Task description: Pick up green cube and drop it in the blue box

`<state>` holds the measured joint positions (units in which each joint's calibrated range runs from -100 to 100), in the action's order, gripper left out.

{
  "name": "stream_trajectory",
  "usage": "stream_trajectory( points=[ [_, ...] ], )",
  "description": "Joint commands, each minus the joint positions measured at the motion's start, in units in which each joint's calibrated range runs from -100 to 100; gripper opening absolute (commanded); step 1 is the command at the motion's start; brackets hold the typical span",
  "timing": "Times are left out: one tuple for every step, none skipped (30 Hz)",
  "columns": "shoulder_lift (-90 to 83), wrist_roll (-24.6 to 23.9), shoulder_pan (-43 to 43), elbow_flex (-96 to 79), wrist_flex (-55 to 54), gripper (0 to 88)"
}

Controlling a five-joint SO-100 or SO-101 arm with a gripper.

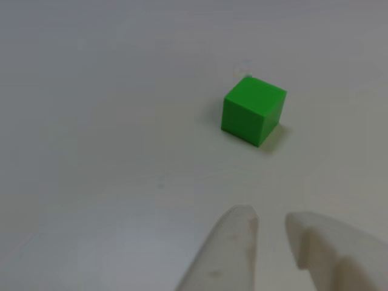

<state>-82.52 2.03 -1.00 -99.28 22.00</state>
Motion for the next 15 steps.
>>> stream_trajectory(
  points=[
    [1.7,0.1,-0.4,2.4,-6.1,0.7],
    [1.7,0.1,-0.4,2.4,-7.1,0.7],
    [1.7,0.2,-0.4,2.4,-7.8,0.7],
    [1.7,0.2,-0.4,2.4,-8.3,0.7],
    [1.8,0.2,-0.4,2.4,-8.5,0.7],
    [1.8,0.2,-0.4,2.4,-8.7,0.7],
    [1.8,0.2,-0.4,2.4,-8.9,0.7],
    [1.8,0.2,-0.4,2.5,-8.9,0.7],
    [1.8,0.2,-0.4,2.5,-8.9,0.7],
    [1.9,0.2,-0.4,2.5,-8.9,0.7],
    [1.9,0.2,-0.4,2.7,-8.9,0.7],
    [2.0,0.2,-0.4,3.2,-8.9,0.7],
    [2.2,0.2,-0.4,3.6,-8.9,0.7],
    [2.6,0.2,-0.4,4.1,-8.9,0.7],
    [3.3,0.2,-0.4,4.8,-8.9,0.7]
  ],
)
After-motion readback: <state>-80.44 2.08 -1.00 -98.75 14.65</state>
